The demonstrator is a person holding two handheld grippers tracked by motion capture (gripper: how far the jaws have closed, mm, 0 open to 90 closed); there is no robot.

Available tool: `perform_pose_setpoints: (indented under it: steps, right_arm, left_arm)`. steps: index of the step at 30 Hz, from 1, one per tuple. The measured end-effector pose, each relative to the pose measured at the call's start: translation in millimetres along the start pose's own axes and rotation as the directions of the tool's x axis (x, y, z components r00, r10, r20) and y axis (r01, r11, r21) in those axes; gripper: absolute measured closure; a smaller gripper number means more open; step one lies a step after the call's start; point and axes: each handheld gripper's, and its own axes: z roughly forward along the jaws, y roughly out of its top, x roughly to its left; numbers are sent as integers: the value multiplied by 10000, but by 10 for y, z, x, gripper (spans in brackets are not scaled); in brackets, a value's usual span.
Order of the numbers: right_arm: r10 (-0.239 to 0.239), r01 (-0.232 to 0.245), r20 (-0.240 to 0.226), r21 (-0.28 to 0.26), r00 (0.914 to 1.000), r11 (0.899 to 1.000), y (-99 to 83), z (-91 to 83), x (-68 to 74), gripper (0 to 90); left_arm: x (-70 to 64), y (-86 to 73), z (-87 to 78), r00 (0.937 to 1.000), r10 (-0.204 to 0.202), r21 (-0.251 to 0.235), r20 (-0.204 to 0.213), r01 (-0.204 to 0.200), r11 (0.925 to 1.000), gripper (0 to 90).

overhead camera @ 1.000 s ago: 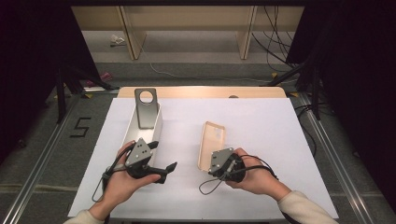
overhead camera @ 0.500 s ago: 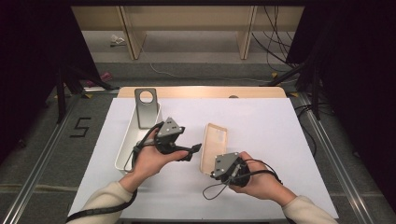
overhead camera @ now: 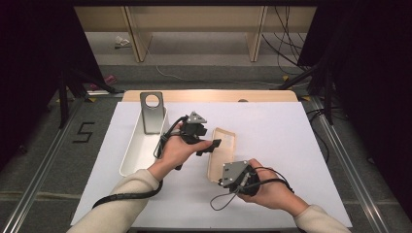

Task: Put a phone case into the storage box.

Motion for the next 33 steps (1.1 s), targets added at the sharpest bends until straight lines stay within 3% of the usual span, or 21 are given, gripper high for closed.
perform_pose_setpoints:
  steps: [5,10,15,22,26,29,33]
  right_arm:
    - [-57,57,2,-57,10000,10000,14,-1,7,881]
    - [-215,214,-109,-87,9997,9997,29,9,24,881]
    - [-198,198,-80,17,9998,9998,32,18,39,882]
    - [-181,181,17,256,9998,9995,13,67,33,883]
    - [-232,228,75,413,9997,9989,-2,102,19,884]
    - [-184,170,299,490,9994,9987,-9,117,13,883]
    - [-109,85,462,514,9989,9986,-20,124,1,878]
  left_arm:
    - [24,-11,34,9981,-545,60,291,543,9985,386]
    - [34,13,43,9969,-759,70,217,758,9971,499]
    - [33,37,29,9944,-1047,-131,170,1049,9944,657]
    - [-42,78,-45,9890,-1412,-534,433,1434,9882,748]
    - [-115,113,-96,9891,-1320,-757,658,1369,9877,790]
    - [-151,126,-133,9857,-1407,-994,931,1498,9837,815]
    - [-208,127,-180,9862,-1251,-1443,1088,1402,9796,825]
